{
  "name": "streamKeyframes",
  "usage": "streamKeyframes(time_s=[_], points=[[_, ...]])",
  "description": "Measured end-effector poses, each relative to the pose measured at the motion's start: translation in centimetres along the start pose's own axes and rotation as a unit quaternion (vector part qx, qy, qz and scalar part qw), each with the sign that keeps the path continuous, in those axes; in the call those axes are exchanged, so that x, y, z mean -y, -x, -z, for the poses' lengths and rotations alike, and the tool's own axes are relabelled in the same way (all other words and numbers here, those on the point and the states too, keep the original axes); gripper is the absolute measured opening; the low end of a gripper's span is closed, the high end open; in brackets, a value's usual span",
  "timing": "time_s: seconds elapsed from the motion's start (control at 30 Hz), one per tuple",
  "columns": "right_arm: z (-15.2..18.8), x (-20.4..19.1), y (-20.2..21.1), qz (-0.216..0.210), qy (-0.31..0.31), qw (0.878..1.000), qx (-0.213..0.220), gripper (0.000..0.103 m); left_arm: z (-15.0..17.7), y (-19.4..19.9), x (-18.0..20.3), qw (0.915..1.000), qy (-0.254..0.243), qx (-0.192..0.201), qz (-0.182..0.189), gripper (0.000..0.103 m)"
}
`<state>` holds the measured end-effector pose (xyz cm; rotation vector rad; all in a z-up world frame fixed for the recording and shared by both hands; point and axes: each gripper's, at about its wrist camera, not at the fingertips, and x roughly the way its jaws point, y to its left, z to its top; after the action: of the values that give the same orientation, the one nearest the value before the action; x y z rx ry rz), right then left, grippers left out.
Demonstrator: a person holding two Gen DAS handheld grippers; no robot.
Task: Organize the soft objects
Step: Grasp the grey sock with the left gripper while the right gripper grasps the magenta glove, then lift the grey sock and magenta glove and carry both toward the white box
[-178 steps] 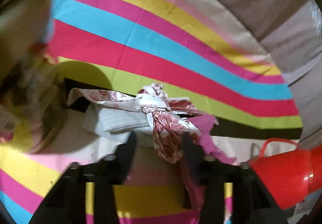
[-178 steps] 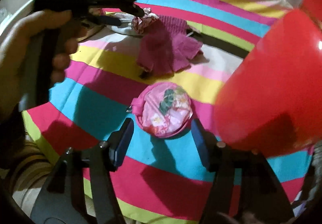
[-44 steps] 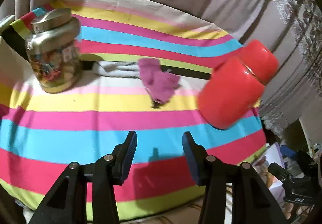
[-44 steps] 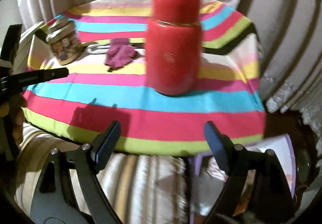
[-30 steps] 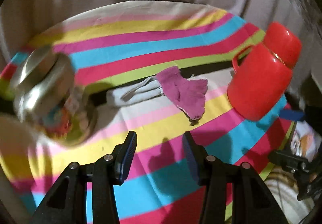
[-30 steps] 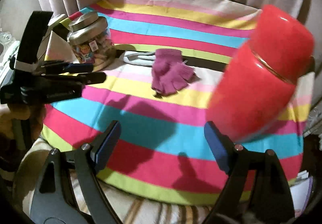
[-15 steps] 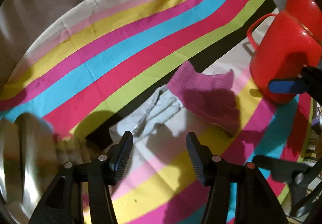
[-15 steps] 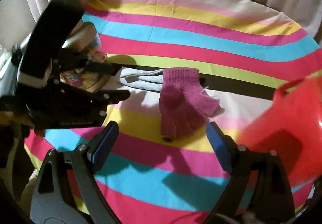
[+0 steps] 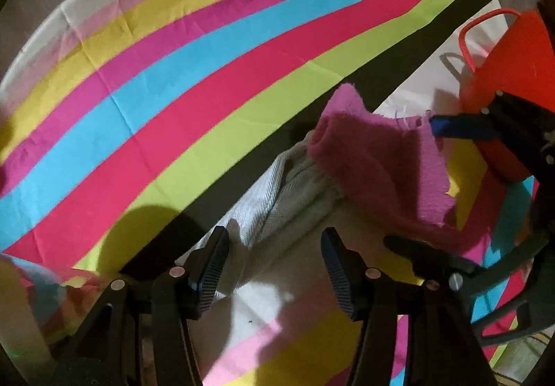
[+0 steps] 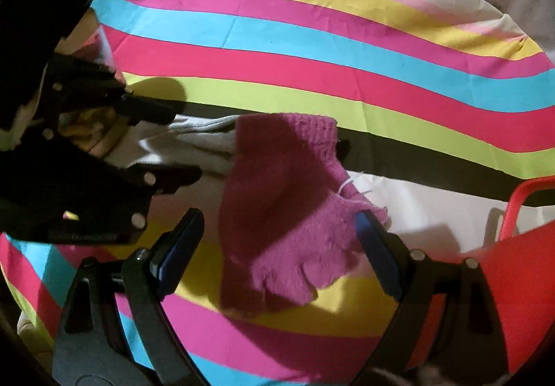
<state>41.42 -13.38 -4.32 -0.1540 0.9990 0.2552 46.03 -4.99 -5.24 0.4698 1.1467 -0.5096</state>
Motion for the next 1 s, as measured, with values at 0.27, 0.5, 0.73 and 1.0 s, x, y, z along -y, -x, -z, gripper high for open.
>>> streamKeyframes(time_s=[0.27, 0.5, 0.73, 1.0], points=[[-0.8, 1.1, -2.1, 0.011, -0.014, 1.000, -0.004, 0.091, 0.2, -0.8, -1.5, 0.9980, 0.062, -0.009, 0.011, 0.037], [-0.2, 0.8, -1.5, 0.040, -0.001, 0.999, 0.009, 0.056, 1.7, 0.4, -1.0, 0.9954, 0.094, -0.007, 0.016, 0.012], [1.2, 0.7, 0.0, 0.015, -0.002, 1.000, 0.008, 0.021, 4.6, 2.4, 1.0, 0.9899, 0.137, 0.013, 0.035, 0.008], [5.2, -0.5, 3.9, -0.004, -0.001, 1.000, 0.011, 0.020, 9.4, 5.7, 2.7, 0.9739, 0.217, 0.044, 0.051, 0.008]])
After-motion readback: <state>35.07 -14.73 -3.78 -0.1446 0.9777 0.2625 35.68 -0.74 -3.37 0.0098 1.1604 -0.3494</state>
